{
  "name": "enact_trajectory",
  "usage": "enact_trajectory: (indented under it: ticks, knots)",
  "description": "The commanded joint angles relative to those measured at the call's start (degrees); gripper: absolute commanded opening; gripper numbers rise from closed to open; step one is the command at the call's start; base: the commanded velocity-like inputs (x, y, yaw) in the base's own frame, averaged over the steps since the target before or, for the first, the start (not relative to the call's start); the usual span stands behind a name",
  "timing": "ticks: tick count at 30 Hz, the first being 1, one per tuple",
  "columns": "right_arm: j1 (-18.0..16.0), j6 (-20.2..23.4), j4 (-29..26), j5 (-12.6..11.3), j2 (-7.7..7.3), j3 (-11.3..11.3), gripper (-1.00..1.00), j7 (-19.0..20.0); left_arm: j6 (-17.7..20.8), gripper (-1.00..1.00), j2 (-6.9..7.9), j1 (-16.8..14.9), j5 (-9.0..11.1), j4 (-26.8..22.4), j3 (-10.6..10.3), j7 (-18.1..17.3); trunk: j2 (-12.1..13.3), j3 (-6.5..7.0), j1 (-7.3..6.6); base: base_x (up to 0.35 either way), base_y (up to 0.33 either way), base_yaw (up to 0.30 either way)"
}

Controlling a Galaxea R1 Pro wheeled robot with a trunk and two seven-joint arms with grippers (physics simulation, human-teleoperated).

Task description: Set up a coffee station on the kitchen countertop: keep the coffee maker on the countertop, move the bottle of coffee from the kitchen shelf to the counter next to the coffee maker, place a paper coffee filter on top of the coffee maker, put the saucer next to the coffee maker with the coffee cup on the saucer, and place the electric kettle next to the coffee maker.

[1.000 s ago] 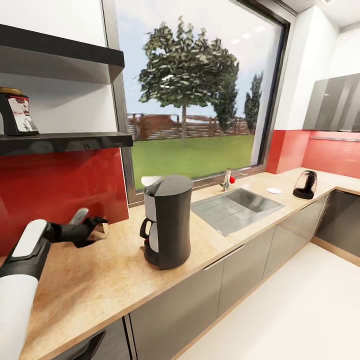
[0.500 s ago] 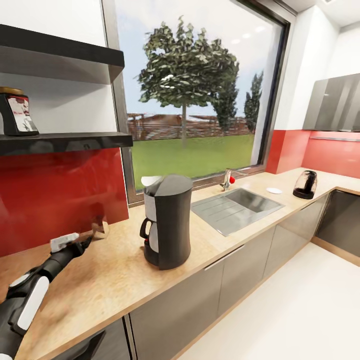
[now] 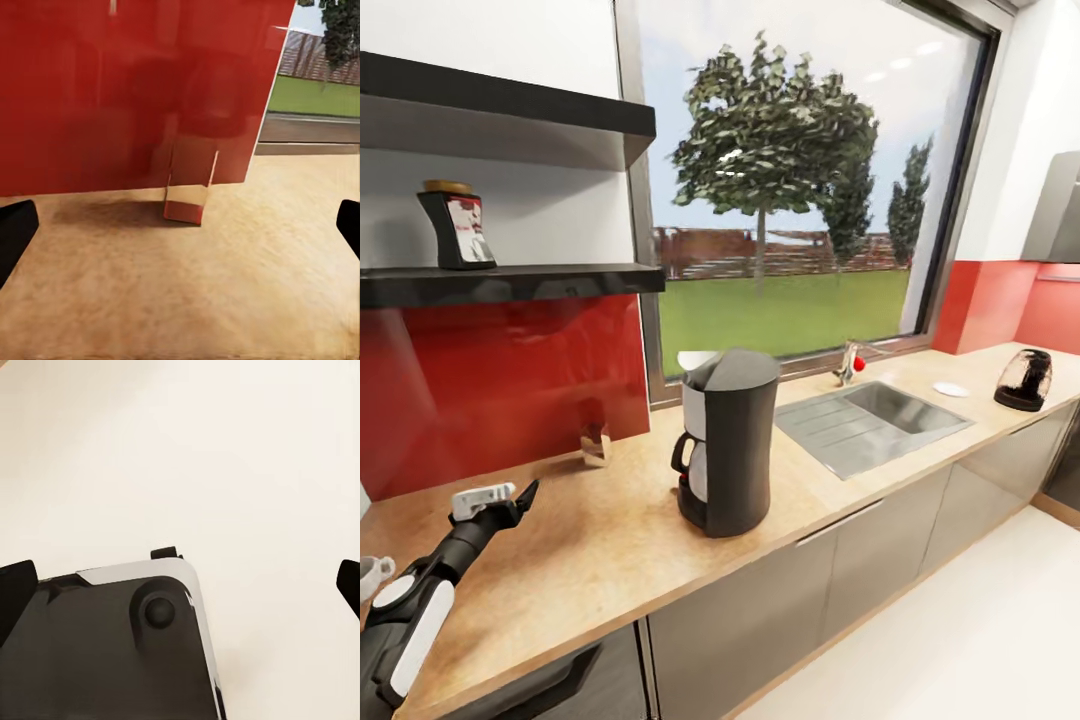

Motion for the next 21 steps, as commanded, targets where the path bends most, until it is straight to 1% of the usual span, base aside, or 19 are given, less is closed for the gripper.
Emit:
enact_trajectory:
  ticks: [1,7,12,14,15,19,21]
  knots:
    - [0.00,-0.23,0.05,-0.60,0.00,-0.01,1.00,0.10,0.16,1.00,-0.03,-0.02,0.53,0.05,0.07,-0.35,-0.05,-0.02,0.01,-0.115,-0.084,0.277]
    - [0.00,-0.21,0.07,-0.60,0.00,0.02,1.00,0.10,-0.03,1.00,-0.10,0.02,0.49,-0.17,0.09,-0.45,-0.05,-0.02,0.01,-0.194,-0.142,0.278]
    - [0.00,-0.20,0.07,-0.60,0.00,0.03,1.00,0.10,-0.07,1.00,-0.19,0.02,0.51,-0.32,0.01,-0.51,-0.05,-0.02,0.01,-0.181,-0.198,0.279]
    - [0.00,-0.20,0.07,-0.60,0.00,0.03,1.00,0.10,-0.01,1.00,-0.18,0.02,0.10,-0.37,-1.16,-0.29,-0.05,-0.02,0.01,-0.048,-0.257,0.279]
    - [0.00,-0.20,0.07,-0.60,0.00,0.03,1.00,0.10,-0.08,1.00,-0.21,0.02,-1.09,-0.42,-2.92,0.07,-0.05,-0.02,0.01,0.079,-0.269,0.279]
    - [0.00,-0.20,0.07,-0.60,0.01,0.03,1.00,0.10,-0.13,1.00,-0.30,0.02,-1.80,-0.39,-3.48,0.26,-0.05,-0.02,0.01,0.153,-0.245,0.279]
    - [0.00,-0.20,0.07,-0.60,0.02,0.03,1.00,0.08,-0.18,1.00,-0.28,0.02,-1.87,-0.35,-3.45,0.32,-0.05,-0.02,0.01,0.087,-0.084,0.279]
